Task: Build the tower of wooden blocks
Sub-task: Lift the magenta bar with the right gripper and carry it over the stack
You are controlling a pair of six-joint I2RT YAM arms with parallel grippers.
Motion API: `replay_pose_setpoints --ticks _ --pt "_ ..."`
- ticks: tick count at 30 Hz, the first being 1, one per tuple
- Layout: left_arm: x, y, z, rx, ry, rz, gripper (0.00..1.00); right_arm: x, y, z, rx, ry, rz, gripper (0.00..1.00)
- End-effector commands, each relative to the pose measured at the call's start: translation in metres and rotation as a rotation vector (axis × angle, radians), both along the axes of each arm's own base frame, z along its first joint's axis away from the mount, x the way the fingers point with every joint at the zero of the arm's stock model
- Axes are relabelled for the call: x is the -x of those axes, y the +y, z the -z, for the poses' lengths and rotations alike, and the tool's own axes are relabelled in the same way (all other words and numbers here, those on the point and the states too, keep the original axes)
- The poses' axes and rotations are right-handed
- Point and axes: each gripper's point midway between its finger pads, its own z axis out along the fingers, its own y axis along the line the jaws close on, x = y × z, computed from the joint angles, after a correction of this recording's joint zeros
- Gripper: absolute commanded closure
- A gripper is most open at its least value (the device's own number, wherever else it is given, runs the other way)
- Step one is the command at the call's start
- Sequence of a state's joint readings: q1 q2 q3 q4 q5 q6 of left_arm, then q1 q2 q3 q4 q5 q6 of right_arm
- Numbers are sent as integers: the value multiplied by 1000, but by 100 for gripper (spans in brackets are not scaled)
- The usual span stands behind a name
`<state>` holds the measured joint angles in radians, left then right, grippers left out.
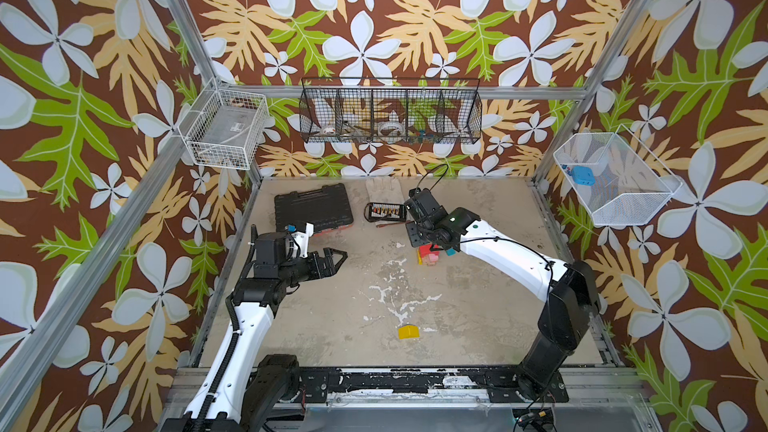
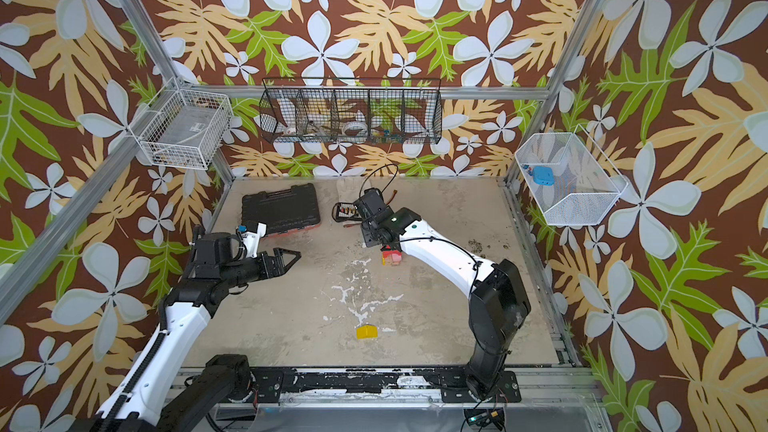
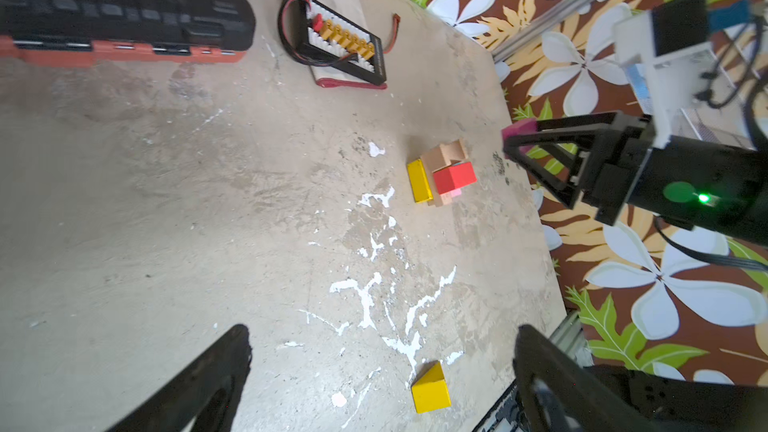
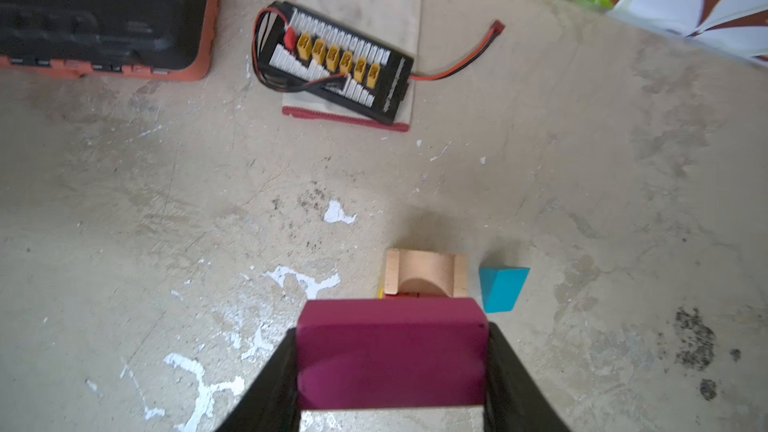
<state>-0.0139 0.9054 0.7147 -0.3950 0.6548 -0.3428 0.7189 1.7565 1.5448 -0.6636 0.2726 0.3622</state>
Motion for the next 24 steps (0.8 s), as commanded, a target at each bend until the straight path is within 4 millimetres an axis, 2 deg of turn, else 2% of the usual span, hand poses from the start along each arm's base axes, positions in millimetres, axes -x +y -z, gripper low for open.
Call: replay_pose_setpoints --ticks 1,7,17,20,24 --pt "3 -10 -12 33 -58 63 0 -5 -5 12 0 42 -6 64" --pt "3 -6 -17 19 -80 36 0 -9 -13 30 8 63 12 59" --pt "0 -3 -13 8 -65 14 0 -19 -31 53 -36 117 47 60" --pt "0 -1 -13 2 -66 2 0 -26 -42 72 -2 147 78 57" --pt "0 -1 -13 1 -63 1 0 -27 -44 77 0 157 83 56"
